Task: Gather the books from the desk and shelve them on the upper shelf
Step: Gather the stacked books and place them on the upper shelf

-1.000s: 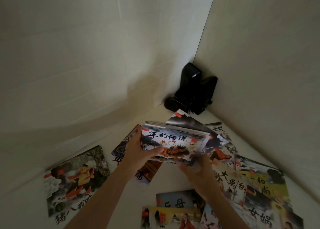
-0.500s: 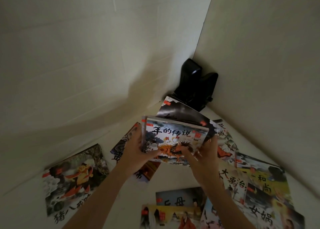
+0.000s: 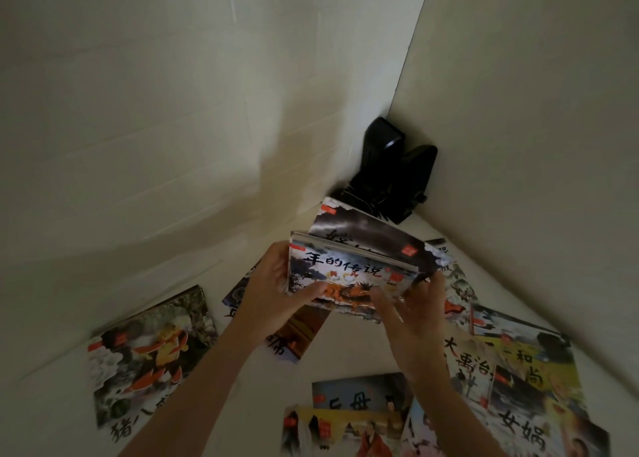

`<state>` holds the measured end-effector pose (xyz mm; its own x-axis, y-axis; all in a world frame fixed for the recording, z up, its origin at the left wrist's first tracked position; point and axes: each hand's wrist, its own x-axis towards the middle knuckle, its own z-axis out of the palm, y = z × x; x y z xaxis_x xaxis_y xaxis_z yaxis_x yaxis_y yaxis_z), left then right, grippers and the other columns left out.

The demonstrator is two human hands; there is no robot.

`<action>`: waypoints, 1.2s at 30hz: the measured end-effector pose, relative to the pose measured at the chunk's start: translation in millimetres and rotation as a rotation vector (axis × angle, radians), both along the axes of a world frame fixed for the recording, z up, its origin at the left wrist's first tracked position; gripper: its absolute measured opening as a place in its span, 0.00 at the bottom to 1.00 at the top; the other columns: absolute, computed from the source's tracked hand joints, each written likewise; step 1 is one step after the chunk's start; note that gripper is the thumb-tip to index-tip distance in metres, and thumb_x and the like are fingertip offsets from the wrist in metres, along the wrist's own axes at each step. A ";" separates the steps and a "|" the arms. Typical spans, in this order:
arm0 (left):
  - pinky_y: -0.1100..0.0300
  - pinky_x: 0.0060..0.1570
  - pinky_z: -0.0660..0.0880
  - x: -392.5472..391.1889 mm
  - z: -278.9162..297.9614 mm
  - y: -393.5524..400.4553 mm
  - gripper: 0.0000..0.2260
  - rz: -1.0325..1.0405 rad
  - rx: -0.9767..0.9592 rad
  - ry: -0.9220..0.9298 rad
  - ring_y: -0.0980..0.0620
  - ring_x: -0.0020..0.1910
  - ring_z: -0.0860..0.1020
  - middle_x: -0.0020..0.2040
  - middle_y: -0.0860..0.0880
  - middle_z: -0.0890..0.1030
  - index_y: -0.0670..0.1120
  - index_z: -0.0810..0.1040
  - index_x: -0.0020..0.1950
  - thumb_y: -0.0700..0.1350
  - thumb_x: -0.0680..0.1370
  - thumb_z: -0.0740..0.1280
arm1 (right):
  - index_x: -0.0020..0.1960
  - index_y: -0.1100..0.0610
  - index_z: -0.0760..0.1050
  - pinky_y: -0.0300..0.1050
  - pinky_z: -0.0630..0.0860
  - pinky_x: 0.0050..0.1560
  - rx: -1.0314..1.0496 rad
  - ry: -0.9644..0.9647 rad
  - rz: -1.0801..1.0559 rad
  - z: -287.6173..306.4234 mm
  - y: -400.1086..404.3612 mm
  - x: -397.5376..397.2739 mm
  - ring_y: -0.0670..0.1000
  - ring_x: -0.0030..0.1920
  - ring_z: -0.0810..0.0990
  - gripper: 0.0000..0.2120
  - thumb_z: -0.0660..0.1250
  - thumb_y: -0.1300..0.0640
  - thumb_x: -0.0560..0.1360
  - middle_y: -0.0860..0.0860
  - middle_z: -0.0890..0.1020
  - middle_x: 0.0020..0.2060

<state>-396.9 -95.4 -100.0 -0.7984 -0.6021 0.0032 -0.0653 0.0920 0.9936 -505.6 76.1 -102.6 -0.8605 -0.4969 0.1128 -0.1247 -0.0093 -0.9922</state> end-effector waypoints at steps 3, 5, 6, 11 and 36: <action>0.68 0.42 0.75 -8.8 27.7 7.6 0.15 0.125 0.072 0.022 0.61 0.42 0.81 0.47 0.49 0.81 0.47 0.74 0.52 0.53 0.71 0.68 | 0.61 0.52 0.70 0.45 0.78 0.52 -0.098 -0.095 -0.072 7.3 -8.7 1.6 0.51 0.51 0.81 0.26 0.68 0.38 0.71 0.55 0.81 0.49; 0.69 0.41 0.71 -20.4 41.2 12.9 0.21 0.216 0.093 0.000 0.63 0.40 0.77 0.46 0.48 0.79 0.46 0.74 0.51 0.62 0.72 0.62 | 0.63 0.56 0.72 0.53 0.76 0.60 -0.103 -0.213 -0.156 12.9 -15.5 1.4 0.55 0.57 0.79 0.37 0.62 0.27 0.69 0.58 0.80 0.55; 0.71 0.38 0.72 -26.2 45.6 16.1 0.25 0.244 0.111 -0.021 0.64 0.39 0.76 0.46 0.48 0.78 0.45 0.74 0.51 0.65 0.71 0.59 | 0.61 0.56 0.74 0.56 0.74 0.63 -0.110 -0.258 -0.184 15.8 -18.8 1.0 0.57 0.58 0.78 0.38 0.60 0.26 0.68 0.59 0.79 0.56; 0.69 0.32 0.67 -48.8 57.5 30.5 0.31 0.342 0.253 -0.088 0.58 0.41 0.73 0.49 0.46 0.78 0.43 0.73 0.53 0.70 0.68 0.59 | 0.39 0.47 0.80 0.49 0.75 0.52 -0.152 -0.342 -0.369 33.7 -31.5 -4.2 0.51 0.44 0.78 0.17 0.64 0.35 0.72 0.48 0.81 0.37; 0.69 0.39 0.73 -22.7 9.3 5.3 0.12 0.015 -0.050 -0.262 0.64 0.40 0.74 0.48 0.53 0.70 0.55 0.66 0.52 0.43 0.77 0.68 | 0.51 0.52 0.78 0.44 0.81 0.43 -0.017 0.039 -0.211 68.1 60.0 -69.4 0.50 0.44 0.82 0.07 0.65 0.52 0.76 0.52 0.83 0.46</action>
<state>-419.6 -90.1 -90.7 -0.7667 -0.6185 -0.1723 -0.3216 0.1377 0.9368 -575.1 136.1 -34.5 -0.9399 -0.3043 0.1548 -0.1637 0.0040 -0.9865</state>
